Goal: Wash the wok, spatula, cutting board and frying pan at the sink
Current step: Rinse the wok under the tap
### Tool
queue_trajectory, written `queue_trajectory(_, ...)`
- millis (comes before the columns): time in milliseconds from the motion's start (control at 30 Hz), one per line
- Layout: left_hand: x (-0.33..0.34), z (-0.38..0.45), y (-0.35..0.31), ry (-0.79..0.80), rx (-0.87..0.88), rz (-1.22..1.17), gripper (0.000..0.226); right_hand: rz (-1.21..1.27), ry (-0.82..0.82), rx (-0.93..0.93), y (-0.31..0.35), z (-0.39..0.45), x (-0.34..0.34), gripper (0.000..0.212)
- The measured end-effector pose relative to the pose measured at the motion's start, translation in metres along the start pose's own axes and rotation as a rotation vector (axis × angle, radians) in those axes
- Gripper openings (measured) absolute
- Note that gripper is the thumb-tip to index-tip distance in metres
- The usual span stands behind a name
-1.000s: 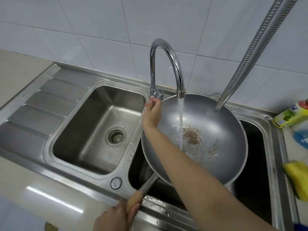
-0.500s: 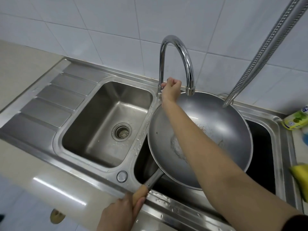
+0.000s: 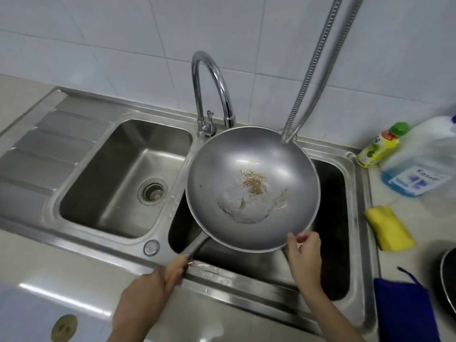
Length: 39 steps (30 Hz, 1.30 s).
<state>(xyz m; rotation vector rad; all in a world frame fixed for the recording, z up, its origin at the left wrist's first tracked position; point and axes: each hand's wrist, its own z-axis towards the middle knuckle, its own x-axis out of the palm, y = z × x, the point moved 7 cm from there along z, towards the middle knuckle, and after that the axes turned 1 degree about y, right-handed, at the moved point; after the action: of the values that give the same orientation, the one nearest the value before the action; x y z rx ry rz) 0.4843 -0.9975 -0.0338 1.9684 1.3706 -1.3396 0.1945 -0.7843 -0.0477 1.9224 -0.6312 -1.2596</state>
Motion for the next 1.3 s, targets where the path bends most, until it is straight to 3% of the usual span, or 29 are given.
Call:
queue_trajectory(100, -0.003, -0.001, 0.000, -0.019, -0.016, 0.003, 0.052, -0.030, 0.257, 0.172, -0.036, 0.004, 0.011, 0.028)
queue_trajectory(167, -0.003, -0.002, -0.001, -0.020, -0.016, 0.008, 0.053, 0.099, 0.327, 0.232, -0.036, 0.004, 0.024, 0.024)
queue_trajectory(267, -0.003, -0.007, -0.005, -0.018, -0.018, 0.007, 0.051, 0.273, 0.308, 0.319, -0.036, 0.000, 0.035, 0.013)
queue_trajectory(533, 0.001, -0.013, -0.005, -0.001, -0.068, -0.050, 0.052, 0.595, 0.168, 0.601, -0.071, 0.004, 0.075, 0.018)
queue_trajectory(700, 0.004, -0.017, -0.008, 0.003, -0.080, -0.137, 0.042, 0.744, 0.230, 0.843, -0.077, 0.001, 0.110, 0.007)
queue_trajectory(867, 0.004, -0.021, -0.012, -0.019, -0.129, -0.130, 0.042, 0.693, 0.518, 0.901, -0.059, -0.013, 0.148, 0.029)
queue_trajectory(1100, 0.007, -0.026, -0.019, -0.055, -0.229, -0.132, 0.040, 0.592, 0.622, 0.912, -0.048, 0.000, 0.178, 0.031)
queue_trajectory(1300, 0.011, -0.027, -0.022, -0.098, -0.257, -0.067, 0.043, 0.561, 0.611, 0.866, -0.044, 0.010, 0.192, 0.025)
